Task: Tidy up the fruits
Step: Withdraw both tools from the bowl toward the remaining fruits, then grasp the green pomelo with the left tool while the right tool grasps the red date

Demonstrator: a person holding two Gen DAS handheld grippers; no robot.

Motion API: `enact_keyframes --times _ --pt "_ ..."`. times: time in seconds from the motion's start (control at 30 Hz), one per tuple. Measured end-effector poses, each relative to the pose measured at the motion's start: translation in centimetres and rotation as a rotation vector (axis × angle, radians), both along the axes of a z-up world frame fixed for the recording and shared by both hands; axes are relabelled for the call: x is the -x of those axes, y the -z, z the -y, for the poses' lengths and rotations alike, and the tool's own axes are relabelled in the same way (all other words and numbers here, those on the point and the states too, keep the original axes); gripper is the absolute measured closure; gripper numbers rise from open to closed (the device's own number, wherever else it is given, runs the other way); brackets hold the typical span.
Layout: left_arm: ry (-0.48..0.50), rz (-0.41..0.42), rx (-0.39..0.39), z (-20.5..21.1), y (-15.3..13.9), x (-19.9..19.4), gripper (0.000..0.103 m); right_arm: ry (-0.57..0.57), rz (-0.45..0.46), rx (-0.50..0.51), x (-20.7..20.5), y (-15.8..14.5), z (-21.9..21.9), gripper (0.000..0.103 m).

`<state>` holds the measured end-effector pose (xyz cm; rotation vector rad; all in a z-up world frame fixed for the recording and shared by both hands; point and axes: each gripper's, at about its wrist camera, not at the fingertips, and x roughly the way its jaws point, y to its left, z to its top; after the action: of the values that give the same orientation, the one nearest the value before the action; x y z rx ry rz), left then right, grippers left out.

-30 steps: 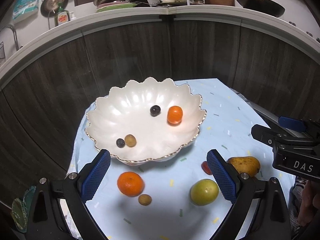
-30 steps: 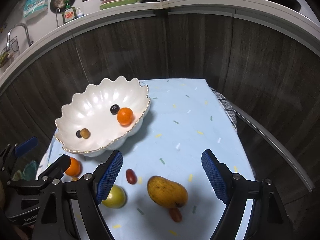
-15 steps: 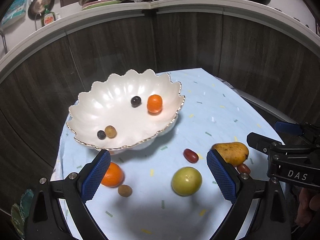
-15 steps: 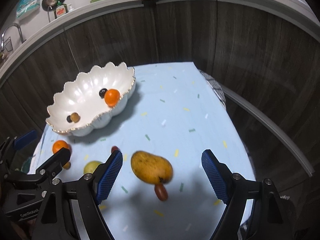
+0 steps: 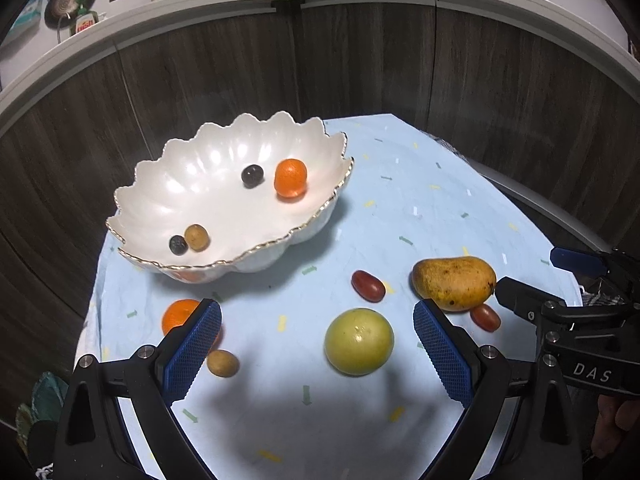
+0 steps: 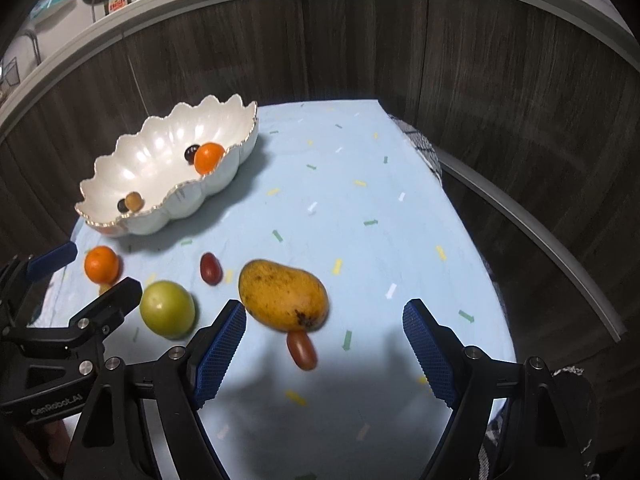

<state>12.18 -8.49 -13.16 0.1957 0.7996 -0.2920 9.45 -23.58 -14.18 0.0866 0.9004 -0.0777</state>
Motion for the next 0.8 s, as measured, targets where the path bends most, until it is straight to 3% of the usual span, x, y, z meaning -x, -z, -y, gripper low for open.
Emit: enact_keyframes --times 0.53,0.8 --pt "0.015 -0.041 0.006 0.5 2.2 -0.3 0.006 -0.032 -0.068 -0.011 -0.4 2.7 -0.3 0.043" --pt "0.022 -0.060 0.011 0.8 3.1 -0.6 0.013 -0.047 -0.088 -0.007 -0.8 3.4 -0.5 0.051"
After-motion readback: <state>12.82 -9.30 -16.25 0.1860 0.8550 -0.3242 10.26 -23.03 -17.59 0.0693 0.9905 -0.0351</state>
